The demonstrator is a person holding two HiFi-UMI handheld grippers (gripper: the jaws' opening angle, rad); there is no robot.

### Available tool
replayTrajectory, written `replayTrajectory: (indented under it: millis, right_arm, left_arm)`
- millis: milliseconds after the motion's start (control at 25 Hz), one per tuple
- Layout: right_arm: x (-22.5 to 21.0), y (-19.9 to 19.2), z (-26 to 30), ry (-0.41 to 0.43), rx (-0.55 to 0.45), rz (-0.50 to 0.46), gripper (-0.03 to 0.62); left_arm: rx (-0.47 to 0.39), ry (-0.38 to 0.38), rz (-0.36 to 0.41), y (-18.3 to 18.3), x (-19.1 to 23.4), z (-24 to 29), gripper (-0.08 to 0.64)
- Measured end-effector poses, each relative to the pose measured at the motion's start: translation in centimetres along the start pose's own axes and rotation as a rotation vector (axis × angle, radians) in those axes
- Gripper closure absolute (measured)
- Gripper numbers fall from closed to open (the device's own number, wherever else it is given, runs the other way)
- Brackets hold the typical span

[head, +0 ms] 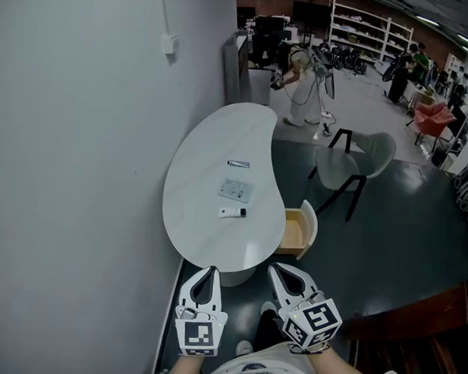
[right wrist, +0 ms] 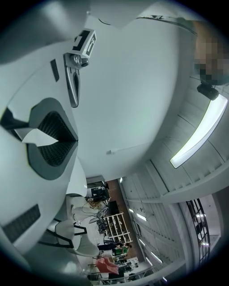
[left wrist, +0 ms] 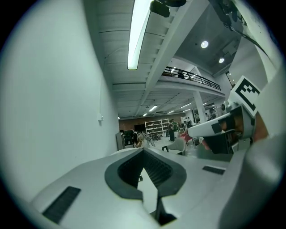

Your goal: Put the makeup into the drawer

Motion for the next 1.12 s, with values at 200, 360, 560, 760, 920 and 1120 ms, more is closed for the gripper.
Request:
replayTrajectory:
  millis: [200,360,560,760,920,1120]
  right_arm:
    - [-2.9,-0.3,3.1,-0.009,0.007,0.011,0.574]
    - [-5.7,0.0,7.1,0.006,0.018,0.024,0.572]
    - [-9.8,0.1,13.2,0.035,0.033,0.037,0.572]
    - [-14.1,0.3,19.0,0.072,0.069,0.04,0.572]
    - [-17.0,0.5,23.3,0.109,0.102,0.045,0.572]
    - [-20.4,0.6,27.8,0.149,0.138,0.039,0.572]
  left_arm:
    - [0.012,-0.004,0.011,-0.5,1.0,4.1,0.518]
    - [0.03,0.006,0.017,-0.7,2.5,8.2,0.518]
    - [0.058,0.033,0.021,-1.7,4.7,14.5,0.518]
    - [0.1,0.061,0.005,-2.7,6.5,20.8,0.518]
    - [0.124,0.093,-0.008,-3.3,7.9,25.4,0.518]
    - [0.148,0.121,-0.027,-3.9,9.0,30.3,0.518]
Point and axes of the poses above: the fingertips, and each gripper's own axes: z forward along the fingers, x to its left, y out of its top, the point moved 6 cm from there along -z, backward along the fingers
